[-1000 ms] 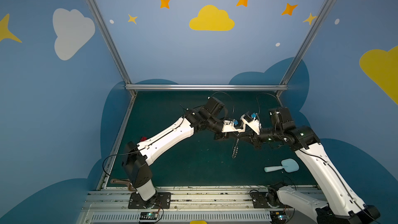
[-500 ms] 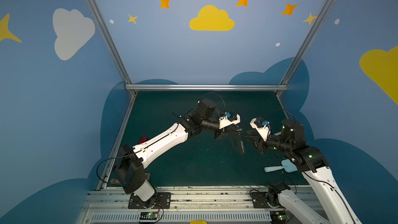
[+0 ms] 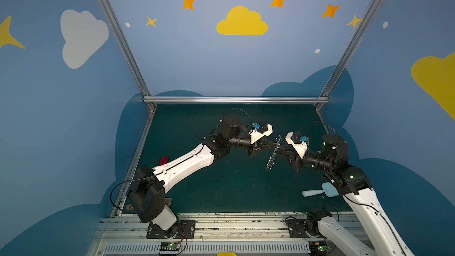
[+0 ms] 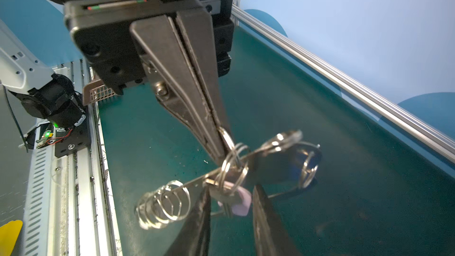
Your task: Put the keys on the keyring
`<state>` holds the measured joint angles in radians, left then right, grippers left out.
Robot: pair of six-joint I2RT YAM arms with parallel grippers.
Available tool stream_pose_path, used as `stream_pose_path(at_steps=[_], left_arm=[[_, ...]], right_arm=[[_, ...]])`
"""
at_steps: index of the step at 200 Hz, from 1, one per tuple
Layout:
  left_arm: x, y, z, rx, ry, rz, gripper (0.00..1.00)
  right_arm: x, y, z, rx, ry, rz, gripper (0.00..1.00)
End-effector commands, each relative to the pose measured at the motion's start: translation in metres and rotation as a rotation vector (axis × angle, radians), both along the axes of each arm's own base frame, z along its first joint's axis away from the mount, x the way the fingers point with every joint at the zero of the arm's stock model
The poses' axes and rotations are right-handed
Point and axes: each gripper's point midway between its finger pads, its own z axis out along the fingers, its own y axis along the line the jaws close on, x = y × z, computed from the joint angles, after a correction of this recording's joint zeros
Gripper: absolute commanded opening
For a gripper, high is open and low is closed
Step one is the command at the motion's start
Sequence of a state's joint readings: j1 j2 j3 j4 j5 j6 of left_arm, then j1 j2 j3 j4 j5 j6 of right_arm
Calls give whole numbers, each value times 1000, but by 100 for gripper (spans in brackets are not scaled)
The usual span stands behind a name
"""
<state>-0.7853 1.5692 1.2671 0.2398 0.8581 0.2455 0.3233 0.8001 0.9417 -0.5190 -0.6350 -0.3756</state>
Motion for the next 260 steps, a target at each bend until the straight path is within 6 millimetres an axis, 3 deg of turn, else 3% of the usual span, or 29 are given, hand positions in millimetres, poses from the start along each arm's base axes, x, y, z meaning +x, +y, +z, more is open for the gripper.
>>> stream_pose_path(at_steps=[1,102,128,143,172,260], left_arm=[[-1,1,24,-87,-19,-8,4],[-2,4,28,-109,-13,-17,4],[-4,4,27,-109,-9,-23,4],[-4,6,24,-98,-12,-19,4],[-1,9,21,-68,-29,5,4],[4,18,2,60,-103,29,4]], right_arm=[[-3,7,3,26,-18,50,30],[7,9,-3,38,-10,34,36],[7,10,-3,37,-16,47,28],[5,10,-3,39,-18,53,17],[2,8,-3,35,-12,48,4],[-10,4,-8,-27,106,72,0]])
